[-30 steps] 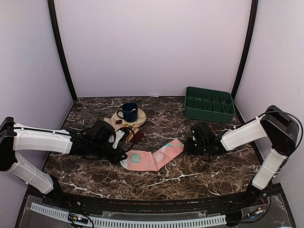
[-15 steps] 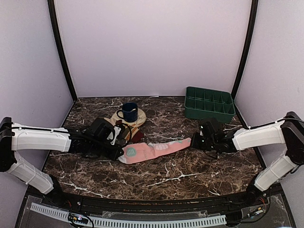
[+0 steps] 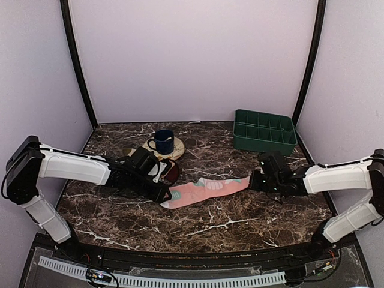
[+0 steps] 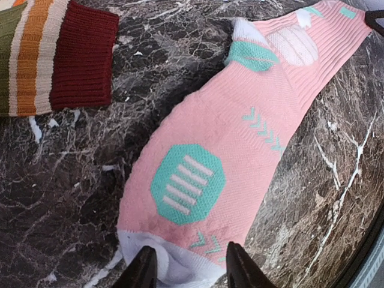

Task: Roll the socks
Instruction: Fold the sock at the center of the board.

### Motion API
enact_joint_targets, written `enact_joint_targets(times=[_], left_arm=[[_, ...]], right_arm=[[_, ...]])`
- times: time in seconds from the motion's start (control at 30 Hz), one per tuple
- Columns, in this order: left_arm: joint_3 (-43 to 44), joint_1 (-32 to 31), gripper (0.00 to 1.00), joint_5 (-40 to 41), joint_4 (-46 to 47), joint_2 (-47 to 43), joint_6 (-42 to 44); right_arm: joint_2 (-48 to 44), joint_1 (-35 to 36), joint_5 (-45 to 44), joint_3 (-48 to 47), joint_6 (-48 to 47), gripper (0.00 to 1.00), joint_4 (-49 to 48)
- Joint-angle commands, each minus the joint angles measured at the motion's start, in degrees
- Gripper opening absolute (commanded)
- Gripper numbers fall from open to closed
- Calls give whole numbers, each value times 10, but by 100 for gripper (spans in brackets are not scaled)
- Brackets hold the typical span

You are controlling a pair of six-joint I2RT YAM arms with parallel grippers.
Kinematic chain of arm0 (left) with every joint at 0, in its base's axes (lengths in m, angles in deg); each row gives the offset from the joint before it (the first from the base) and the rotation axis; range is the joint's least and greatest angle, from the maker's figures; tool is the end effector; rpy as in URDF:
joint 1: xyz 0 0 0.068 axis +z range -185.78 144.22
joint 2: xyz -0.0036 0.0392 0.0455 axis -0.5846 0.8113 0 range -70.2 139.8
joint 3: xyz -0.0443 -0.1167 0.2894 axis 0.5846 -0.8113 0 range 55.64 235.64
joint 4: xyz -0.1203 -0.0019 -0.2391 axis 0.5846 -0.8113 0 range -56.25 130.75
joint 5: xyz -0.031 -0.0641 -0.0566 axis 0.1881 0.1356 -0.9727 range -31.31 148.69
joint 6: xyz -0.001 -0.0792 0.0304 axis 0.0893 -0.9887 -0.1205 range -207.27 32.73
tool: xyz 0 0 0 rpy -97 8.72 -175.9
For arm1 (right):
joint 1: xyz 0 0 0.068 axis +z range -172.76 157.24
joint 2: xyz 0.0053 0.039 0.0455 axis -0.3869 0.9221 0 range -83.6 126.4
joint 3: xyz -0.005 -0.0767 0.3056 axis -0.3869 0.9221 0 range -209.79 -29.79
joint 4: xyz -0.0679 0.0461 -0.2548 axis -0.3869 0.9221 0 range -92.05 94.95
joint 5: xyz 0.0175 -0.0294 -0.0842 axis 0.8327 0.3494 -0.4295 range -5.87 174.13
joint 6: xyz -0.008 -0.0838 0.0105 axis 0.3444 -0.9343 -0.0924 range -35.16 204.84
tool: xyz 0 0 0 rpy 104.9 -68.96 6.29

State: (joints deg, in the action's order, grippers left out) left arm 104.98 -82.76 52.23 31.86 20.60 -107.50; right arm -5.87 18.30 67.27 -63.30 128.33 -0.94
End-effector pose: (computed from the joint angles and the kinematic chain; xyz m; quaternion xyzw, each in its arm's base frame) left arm 0.2307 -0.2595 0.1854 0.2359 0.9093 -0.2315 0.2527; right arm 0.2246 0.1670 0.1782 0.0751 0.9136 0.1526 0.3693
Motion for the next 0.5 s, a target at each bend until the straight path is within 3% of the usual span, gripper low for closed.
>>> enact_joint_targets(times=[0.0,0.17,0.47], left_arm=[[2,4,46,-16,-5,-11,-11],[-35,5,53,13,4,-65,-24],[-87,6,52,39,16,-119,-63]], right_arm=[[-32,22,-16,-10,-21,0,-1],[-23,70,-31,-62,-56,0,11],[96,177,-36,-205,-109,0,1]])
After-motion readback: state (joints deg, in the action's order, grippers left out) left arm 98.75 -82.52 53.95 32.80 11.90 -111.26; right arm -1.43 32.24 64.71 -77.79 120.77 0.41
